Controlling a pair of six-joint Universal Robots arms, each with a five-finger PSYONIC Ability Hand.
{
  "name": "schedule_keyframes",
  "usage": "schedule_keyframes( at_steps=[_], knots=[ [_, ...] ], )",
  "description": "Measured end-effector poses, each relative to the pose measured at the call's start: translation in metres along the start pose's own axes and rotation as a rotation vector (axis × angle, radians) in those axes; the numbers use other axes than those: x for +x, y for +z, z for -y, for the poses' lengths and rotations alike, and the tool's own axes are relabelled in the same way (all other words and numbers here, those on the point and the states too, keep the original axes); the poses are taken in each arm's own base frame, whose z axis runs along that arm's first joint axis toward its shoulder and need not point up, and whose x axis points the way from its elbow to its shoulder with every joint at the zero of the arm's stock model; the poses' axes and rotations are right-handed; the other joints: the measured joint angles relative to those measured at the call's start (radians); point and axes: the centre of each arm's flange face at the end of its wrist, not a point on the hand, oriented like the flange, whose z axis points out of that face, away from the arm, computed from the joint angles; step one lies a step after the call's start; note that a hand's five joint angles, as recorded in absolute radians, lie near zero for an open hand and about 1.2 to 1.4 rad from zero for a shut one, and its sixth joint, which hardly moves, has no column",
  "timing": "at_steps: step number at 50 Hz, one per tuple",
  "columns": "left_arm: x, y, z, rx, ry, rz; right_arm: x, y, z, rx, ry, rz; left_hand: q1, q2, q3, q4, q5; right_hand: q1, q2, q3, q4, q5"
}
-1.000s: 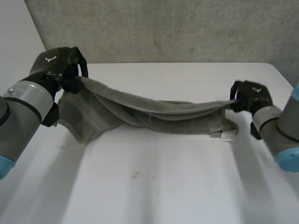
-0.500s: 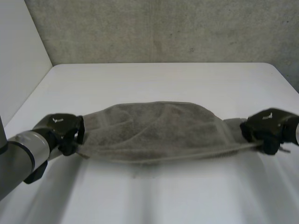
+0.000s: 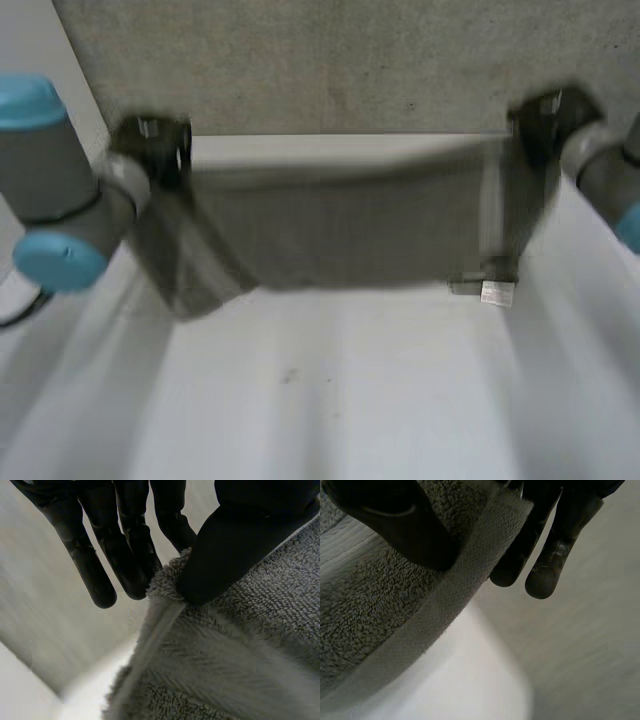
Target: Fold the towel.
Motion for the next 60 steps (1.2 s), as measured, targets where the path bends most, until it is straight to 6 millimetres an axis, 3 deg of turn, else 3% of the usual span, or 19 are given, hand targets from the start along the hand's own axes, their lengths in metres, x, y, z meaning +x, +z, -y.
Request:
schedule_keyframes(
  at_steps=[3, 7, 10, 13, 17, 21, 22, 28, 30, 34, 38, 42, 47, 51, 55, 60],
  knots=[
    [-0.015, 0.021, 0.05, 0.248, -0.036, 0.07, 0.027, 0.014, 0.045, 0.24, 0.037, -0.15, 0.0, 0.0, 0.0, 0.0, 0.0, 0.0, 0.0, 0.0, 0.0, 0.0],
    [-0.033, 0.026, 0.106, 0.533, -0.117, 0.126, 0.056, 0.011, 0.09, 0.488, 0.089, -0.285, 0.001, 0.0, 0.0, 0.0, 0.0, 0.003, 0.0, 0.0, 0.0, 0.004],
    [-0.041, 0.02, 0.133, 0.679, -0.178, 0.136, 0.07, 0.002, 0.109, 0.602, 0.125, -0.335, 0.001, 0.0, 0.0, 0.0, 0.0, 0.003, 0.0, 0.0, 0.0, 0.009],
    [-0.044, 0.013, 0.142, 0.746, -0.227, 0.128, 0.073, -0.005, 0.113, 0.653, 0.156, -0.344, 0.001, 0.0, 0.0, 0.0, 0.001, 0.003, 0.0, 0.0, 0.0, 0.015],
    [-0.041, 0.008, 0.123, 0.699, -0.254, 0.112, 0.06, -0.009, 0.094, 0.603, 0.182, -0.297, 0.001, 0.0, 0.0, 0.0, 0.001, 0.003, 0.0, 0.0, 0.0, 0.015],
    [-0.034, 0.006, 0.079, 0.56, -0.259, 0.101, 0.036, -0.012, 0.063, 0.501, 0.192, -0.209, 0.001, 0.0, 0.0, 0.0, 0.001, 0.003, 0.0, 0.0, 0.0, 0.015],
    [-0.029, 0.003, 0.057, 0.49, -0.258, 0.095, 0.021, -0.015, 0.045, 0.446, 0.195, -0.151, 0.001, 0.0, 0.0, 0.0, 0.001, 0.003, 0.0, 0.0, 0.0, 0.015],
    [-0.008, -0.014, -0.014, 0.266, -0.227, 0.035, -0.03, -0.027, -0.011, 0.279, 0.2, 0.047, 0.001, 0.0, 0.0, 0.0, 0.001, 0.004, 0.0, 0.0, 0.0, 0.015],
    [0.003, -0.024, -0.04, 0.183, -0.197, -0.005, -0.056, -0.034, -0.039, 0.193, 0.197, 0.135, 0.001, 0.0, 0.0, 0.0, 0.001, 0.004, 0.0, 0.0, 0.0, 0.015],
    [0.019, -0.039, -0.078, 0.063, -0.122, -0.066, -0.087, -0.045, -0.079, 0.069, 0.166, 0.231, 0.001, 0.0, 0.0, 0.0, 0.001, 0.004, 0.0, 0.0, 0.0, 0.015],
    [0.031, -0.055, -0.109, -0.052, -0.019, -0.116, -0.103, -0.056, -0.108, -0.03, 0.105, 0.284, 0.001, 0.0, 0.0, 0.001, 0.001, 0.004, 0.0, 0.0, 0.0, 0.015],
    [0.031, -0.068, -0.116, -0.129, 0.034, -0.136, -0.1, -0.063, -0.113, -0.078, 0.069, 0.3, 0.001, 0.0, 0.0, 0.001, 0.001, 0.004, 0.0, 0.0, 0.0, 0.015],
    [0.023, -0.088, -0.107, -0.224, 0.049, -0.15, -0.072, -0.079, -0.094, -0.141, 0.056, 0.295, 0.001, 0.0, 0.0, 0.001, 0.001, 0.004, 0.0, 0.0, 0.0, 0.015],
    [0.015, -0.112, -0.089, -0.304, 0.034, -0.158, -0.043, -0.098, -0.077, -0.216, 0.066, 0.296, 0.001, 0.0, 0.0, 0.001, 0.001, 0.004, 0.0, 0.0, 0.0, 0.015],
    [0.006, -0.147, -0.062, -0.363, 0.022, -0.16, -0.014, -0.132, -0.064, -0.344, 0.05, 0.334, 0.001, 0.0, 0.0, 0.001, 0.001, 0.004, 0.0, 0.0, 0.0, 0.015],
    [0.002, -0.181, -0.037, -0.388, 0.019, -0.167, -0.003, -0.164, -0.057, -0.453, -0.017, 0.421, 0.001, 0.0, 0.0, 0.001, 0.001, 0.004, 0.0, 0.0, 0.0, 0.015]
  ],
)
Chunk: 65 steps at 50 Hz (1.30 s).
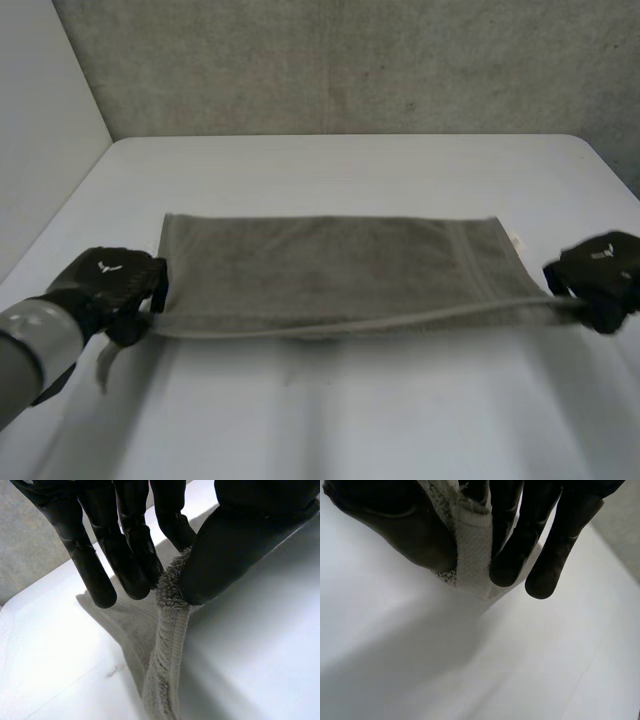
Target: Fold the towel.
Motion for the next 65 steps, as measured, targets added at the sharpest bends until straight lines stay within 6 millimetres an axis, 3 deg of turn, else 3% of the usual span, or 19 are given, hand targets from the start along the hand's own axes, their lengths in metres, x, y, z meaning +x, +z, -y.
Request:
schedule_keyframes(
  at_steps=[5, 9, 17, 20, 34, 43, 50, 61, 62, 64, 65],
  knots=[
    [0.005, -0.025, 0.002, -0.037, -0.002, -0.023, -0.001, -0.013, -0.003, -0.044, -0.066, 0.026, 0.0, 0.0, 0.0, 0.0, 0.0, 0.0, 0.0, 0.0, 0.0, 0.0],
    [0.006, -0.018, -0.001, -0.059, -0.003, -0.035, 0.001, -0.009, -0.002, -0.035, -0.075, 0.01, 0.0, 0.0, 0.0, 0.0, 0.0, 0.0, 0.0, 0.0, 0.0, 0.0],
    [0.002, 0.027, -0.009, -0.08, -0.005, -0.041, 0.003, 0.018, -0.006, -0.021, -0.048, -0.022, 0.0, 0.0, 0.0, 0.0, 0.0, 0.0, 0.0, 0.0, 0.0, 0.0],
    [-0.002, 0.051, -0.009, -0.055, 0.0, -0.029, 0.002, 0.037, -0.004, -0.006, -0.03, -0.034, 0.0, 0.0, 0.0, 0.0, 0.0, 0.0, 0.0, 0.0, 0.0, 0.0],
    [-0.026, 0.156, 0.021, 0.092, 0.031, 0.02, 0.012, 0.131, 0.019, 0.107, 0.039, -0.184, 0.0, 0.0, 0.0, 0.0, 0.0, 0.0, 0.0, 0.0, 0.0, 0.0],
    [-0.027, 0.204, 0.023, 0.117, 0.071, 0.01, 0.021, 0.168, 0.027, 0.134, 0.037, -0.286, 0.0, 0.0, 0.0, 0.0, 0.003, 0.0, 0.0, 0.0, 0.0, 0.0],
    [-0.02, 0.22, 0.015, 0.097, 0.115, -0.01, 0.017, 0.182, 0.028, 0.128, 0.024, -0.298, 0.0, 0.0, 0.0, 0.0, 0.004, 0.0, 0.0, 0.0, 0.0, 0.0],
    [-0.019, 0.228, 0.014, 0.107, 0.121, -0.003, 0.017, 0.191, 0.029, 0.133, 0.017, -0.298, -0.002, -0.004, 0.0, 0.0, 0.004, 0.0, 0.0, 0.0, 0.0, 0.001],
    [-0.02, 0.228, 0.014, 0.109, 0.12, -0.002, 0.018, 0.192, 0.029, 0.134, 0.017, -0.299, -0.029, -0.043, -0.043, -0.028, -0.017, -0.042, -0.04, -0.041, -0.042, -0.046],
    [-0.021, 0.228, 0.018, 0.12, 0.118, 0.005, 0.019, 0.193, 0.031, 0.137, 0.017, -0.309, -0.298, -0.337, -0.33, -0.335, -0.303, -0.452, -0.458, -0.449, -0.429, -0.445],
    [-0.022, 0.228, 0.019, 0.124, 0.118, 0.007, 0.019, 0.193, 0.032, 0.139, 0.017, -0.313, -0.407, -0.437, -0.429, -0.435, -0.43, -0.554, -0.563, -0.531, -0.529, -0.551]
  ],
)
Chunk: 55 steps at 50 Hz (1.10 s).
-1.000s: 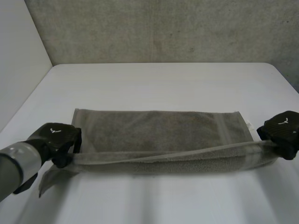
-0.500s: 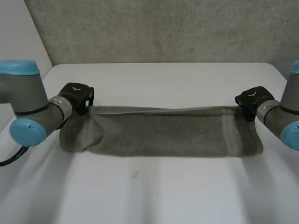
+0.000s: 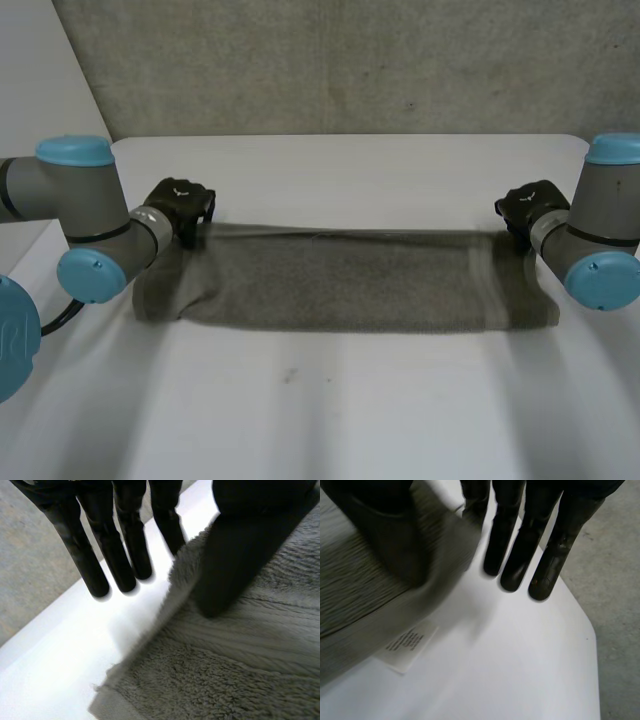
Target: Fold the towel.
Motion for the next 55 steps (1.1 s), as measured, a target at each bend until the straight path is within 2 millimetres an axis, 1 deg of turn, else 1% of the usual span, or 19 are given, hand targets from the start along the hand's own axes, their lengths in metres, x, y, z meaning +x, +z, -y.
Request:
schedule_keyframes(
  at_steps=[2, 4, 8, 11, 12, 16, 17, 20, 24, 29, 32, 36, 37, 38, 39, 42, 46, 50, 55],
  knots=[
    [-0.002, 0.0, 0.005, 0.016, 0.0, 0.008, 0.002, 0.001, 0.005, 0.008, 0.001, -0.019, -0.357, -0.402, -0.393, -0.398, -0.395, -0.345, -0.35, -0.368, -0.345, -0.373],
    [-0.004, 0.0, 0.01, 0.033, 0.0, 0.015, 0.005, 0.0, 0.01, 0.018, 0.004, -0.04, -0.539, -0.518, -0.528, -0.52, -0.502, -0.502, -0.496, -0.529, -0.521, -0.552],
    [-0.007, -0.002, 0.023, 0.078, -0.002, 0.032, 0.015, -0.004, 0.025, 0.057, 0.03, -0.091, -0.596, -0.587, -0.592, -0.588, -0.558, -0.552, -0.52, -0.562, -0.548, -0.572],
    [-0.013, -0.007, 0.04, 0.134, -0.018, 0.055, 0.03, -0.013, 0.044, 0.122, 0.09, -0.146, -0.612, -0.606, -0.614, -0.607, -0.569, -0.552, -0.52, -0.562, -0.548, -0.572],
    [-0.014, -0.008, 0.042, 0.142, -0.022, 0.058, 0.032, -0.014, 0.046, 0.131, 0.099, -0.153, -0.613, -0.607, -0.614, -0.607, -0.569, -0.552, -0.52, -0.562, -0.548, -0.572],
    [-0.021, -0.022, 0.06, 0.191, -0.078, 0.074, 0.048, -0.03, 0.064, 0.206, 0.173, -0.196, -0.619, -0.612, -0.621, -0.614, -0.573, -0.552, -0.52, -0.562, -0.548, -0.572],
    [-0.021, -0.024, 0.062, 0.194, -0.086, 0.075, 0.05, -0.033, 0.065, 0.213, 0.18, -0.199, -0.619, -0.612, -0.621, -0.615, -0.573, -0.552, -0.52, -0.562, -0.548, -0.572],
    [-0.024, -0.04, 0.069, 0.2, -0.144, 0.074, 0.055, -0.046, 0.069, 0.235, 0.202, -0.199, -0.619, -0.614, -0.621, -0.615, -0.573, -0.552, -0.52, -0.562, -0.548, -0.572],
    [-0.024, -0.06, 0.072, 0.192, -0.193, 0.07, 0.052, -0.062, 0.068, 0.232, 0.205, -0.166, -0.619, -0.615, -0.621, -0.615, -0.574, -0.552, -0.52, -0.562, -0.548, -0.572],
    [-0.019, -0.092, 0.071, 0.183, -0.247, 0.063, 0.036, -0.088, 0.055, 0.199, 0.197, -0.079, -0.619, -0.616, -0.621, -0.616, -0.574, -0.552, -0.52, -0.562, -0.548, -0.572],
    [-0.014, -0.105, 0.068, 0.184, -0.273, 0.06, 0.03, -0.099, 0.046, 0.173, 0.195, -0.042, -0.619, -0.616, -0.621, -0.616, -0.574, -0.551, -0.52, -0.562, -0.548, -0.572],
    [-0.007, -0.121, 0.061, 0.193, -0.331, 0.06, 0.021, -0.113, 0.023, 0.109, 0.199, 0.006, -0.619, -0.616, -0.621, -0.616, -0.574, -0.543, -0.518, -0.559, -0.547, -0.569],
    [-0.006, -0.122, 0.06, 0.194, -0.339, 0.061, 0.02, -0.114, 0.02, 0.101, 0.2, 0.01, -0.619, -0.616, -0.621, -0.616, -0.574, -0.527, -0.509, -0.548, -0.537, -0.556],
    [-0.005, -0.125, 0.058, 0.195, -0.354, 0.065, 0.019, -0.115, 0.016, 0.088, 0.203, 0.016, -0.619, -0.616, -0.621, -0.616, -0.574, -0.491, -0.473, -0.51, -0.505, -0.508],
    [-0.004, -0.127, 0.056, 0.194, -0.376, 0.071, 0.017, -0.117, 0.007, 0.064, 0.209, 0.028, -0.619, -0.616, -0.621, -0.616, -0.574, -0.443, -0.429, -0.459, -0.464, -0.454],
    [-0.003, -0.131, 0.049, 0.184, -0.417, 0.085, 0.014, -0.12, -0.007, 0.029, 0.22, 0.049, -0.619, -0.616, -0.621, -0.616, -0.574, -0.412, -0.414, -0.428, -0.433, -0.412],
    [-0.002, -0.133, 0.039, 0.156, -0.469, 0.115, 0.008, -0.12, -0.026, -0.011, 0.241, 0.088, -0.619, -0.616, -0.621, -0.616, -0.574, -0.35, -0.332, -0.356, -0.357, -0.341],
    [-0.003, -0.134, 0.031, 0.134, -0.493, 0.135, 0.003, -0.117, -0.038, -0.018, 0.255, 0.114, -0.619, -0.616, -0.621, -0.616, -0.574, -0.3, -0.281, -0.312, -0.317, -0.3],
    [-0.005, -0.134, 0.025, 0.115, -0.507, 0.146, -0.004, -0.108, -0.051, -0.002, 0.263, 0.129, -0.619, -0.616, -0.622, -0.616, -0.574, -0.2, -0.186, -0.217, -0.223, -0.211]
  ],
)
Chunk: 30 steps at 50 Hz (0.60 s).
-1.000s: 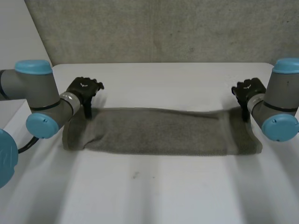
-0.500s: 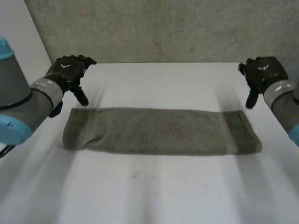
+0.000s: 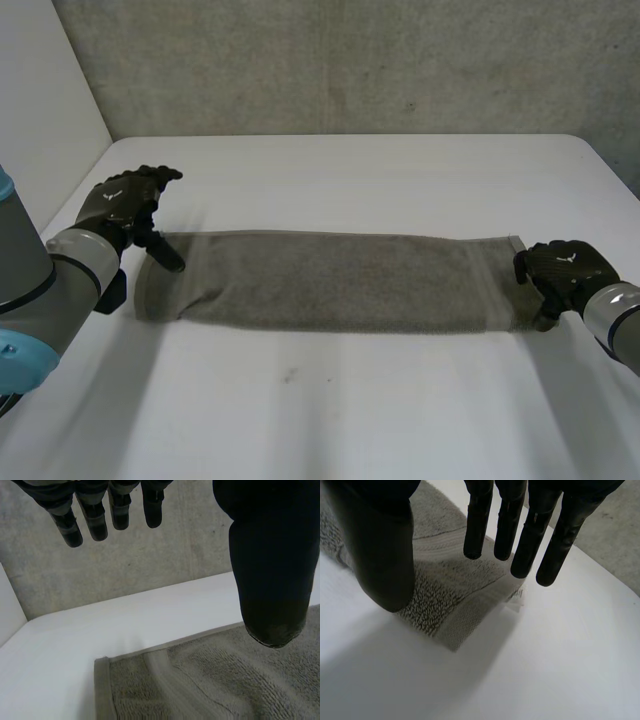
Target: Fold the towel.
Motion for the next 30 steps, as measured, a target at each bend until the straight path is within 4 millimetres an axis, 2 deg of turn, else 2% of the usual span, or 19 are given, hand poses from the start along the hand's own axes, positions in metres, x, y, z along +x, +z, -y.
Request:
schedule_keyframes(
  at_steps=[2, 5, 10, 17, 20, 22, 24, 28, 30],
  knots=[
    [0.0, 0.0, 0.0, 0.0, -0.001, 0.001, 0.0, 0.002, -0.003, 0.002, 0.0, 0.001, 0.0, 0.0, 0.0, 0.0, 0.0, 0.028, 0.029, 0.029, 0.029, 0.029],
    [0.0, 0.0, -0.001, 0.001, -0.001, -0.001, -0.002, 0.009, -0.01, -0.001, 0.002, 0.004, 0.0, 0.0, 0.0, 0.0, 0.0, 0.19, 0.194, 0.184, 0.184, 0.181],
    [0.001, 0.0, -0.002, 0.003, 0.0, -0.004, 0.001, 0.015, -0.017, -0.007, 0.005, -0.01, 0.0, 0.0, 0.0, 0.0, 0.0, 0.712, 0.709, 0.708, 0.71, 0.704],
    [0.001, 0.0, -0.003, 0.012, 0.001, -0.006, 0.021, 0.024, -0.021, 0.002, -0.034, -0.083, 0.0, 0.0, 0.0, 0.0, 0.0, 0.74, 0.722, 0.751, 0.753, 0.738],
    [0.001, 0.0, -0.003, 0.014, 0.002, -0.007, 0.039, 0.028, -0.025, -0.009, -0.079, -0.137, 0.0, 0.0, 0.0, 0.0, 0.0, 0.74, 0.722, 0.751, 0.753, 0.738],
    [0.001, 0.0, -0.003, 0.014, 0.002, -0.007, 0.062, 0.031, -0.032, -0.037, -0.129, -0.206, 0.0, 0.0, 0.0, 0.0, 0.0, 0.74, 0.722, 0.751, 0.753, 0.738],
    [0.001, 0.0, -0.003, 0.014, 0.002, -0.007, 0.076, 0.032, -0.036, -0.055, -0.155, -0.246, 0.0, 0.0, 0.0, 0.0, 0.0, 0.74, 0.722, 0.751, 0.753, 0.74],
    [0.001, 0.001, -0.003, 0.014, 0.002, -0.007, 0.126, 0.03, -0.046, -0.109, -0.214, -0.379, 0.0, 0.0, 0.0, 0.0, 0.0, 0.742, 0.722, 0.751, 0.753, 0.742],
    [0.001, 0.001, -0.003, 0.014, 0.003, -0.007, 0.139, 0.029, -0.047, -0.116, -0.222, -0.415, 0.0, 0.0, 0.0, 0.0, 0.0, 0.742, 0.722, 0.751, 0.753, 0.742]
  ],
)
